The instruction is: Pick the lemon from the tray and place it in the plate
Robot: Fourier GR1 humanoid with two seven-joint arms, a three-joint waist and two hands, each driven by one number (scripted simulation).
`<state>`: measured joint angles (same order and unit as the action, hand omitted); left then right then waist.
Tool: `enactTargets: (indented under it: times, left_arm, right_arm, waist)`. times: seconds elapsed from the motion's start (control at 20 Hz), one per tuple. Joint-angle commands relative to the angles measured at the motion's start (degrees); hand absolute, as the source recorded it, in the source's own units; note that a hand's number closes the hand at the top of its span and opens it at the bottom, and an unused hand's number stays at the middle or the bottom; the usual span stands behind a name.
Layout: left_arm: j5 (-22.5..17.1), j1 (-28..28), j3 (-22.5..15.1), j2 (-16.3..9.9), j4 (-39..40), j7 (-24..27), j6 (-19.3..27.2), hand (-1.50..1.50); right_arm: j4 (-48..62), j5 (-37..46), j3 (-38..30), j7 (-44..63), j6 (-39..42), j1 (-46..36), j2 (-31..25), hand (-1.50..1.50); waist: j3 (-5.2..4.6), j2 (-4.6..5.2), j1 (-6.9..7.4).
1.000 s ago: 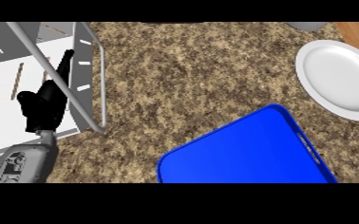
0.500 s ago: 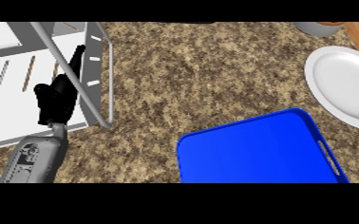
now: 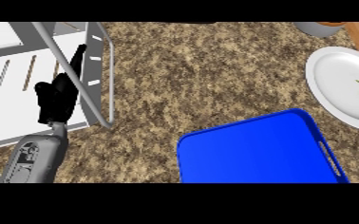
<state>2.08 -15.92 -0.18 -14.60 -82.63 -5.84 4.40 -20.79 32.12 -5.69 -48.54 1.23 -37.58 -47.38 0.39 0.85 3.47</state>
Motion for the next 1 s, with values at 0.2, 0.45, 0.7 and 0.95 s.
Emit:
enactTargets:
  times: [0.2, 0.45, 0.7, 0.95]
  left_arm:
    - [1.56, -1.48, -2.47, 2.27, 1.56, 0.03, -0.13, 0.00]
    - [2.01, 1.49, -2.80, 4.30, 2.25, 2.98, 0.72, 0.00]
    - [-0.08, 0.75, -0.66, 1.58, 1.26, 1.79, -2.11, 0.00]
    - [0.48, 0.61, -1.56, 2.04, -0.97, -0.84, -1.81, 0.00]
  right_arm:
    - [10.49, 1.20, -0.15, 2.78, 2.84, -5.57, 5.14, -1.50]
    - [12.29, 0.28, -1.15, 0.66, 4.27, -6.45, 8.84, -1.50]
    - [14.45, -8.68, -9.85, -2.25, 13.03, -8.44, 5.95, -1.50]
    - [17.40, -14.72, -16.13, 3.05, 20.83, -11.03, -2.59, -1.50]
  waist:
    - [-0.02, 0.83, 0.03]
    - [-0.14, 0.36, -0.92]
    - [-0.08, 0.44, -1.17]
    - [0.00, 0.62, -0.94]
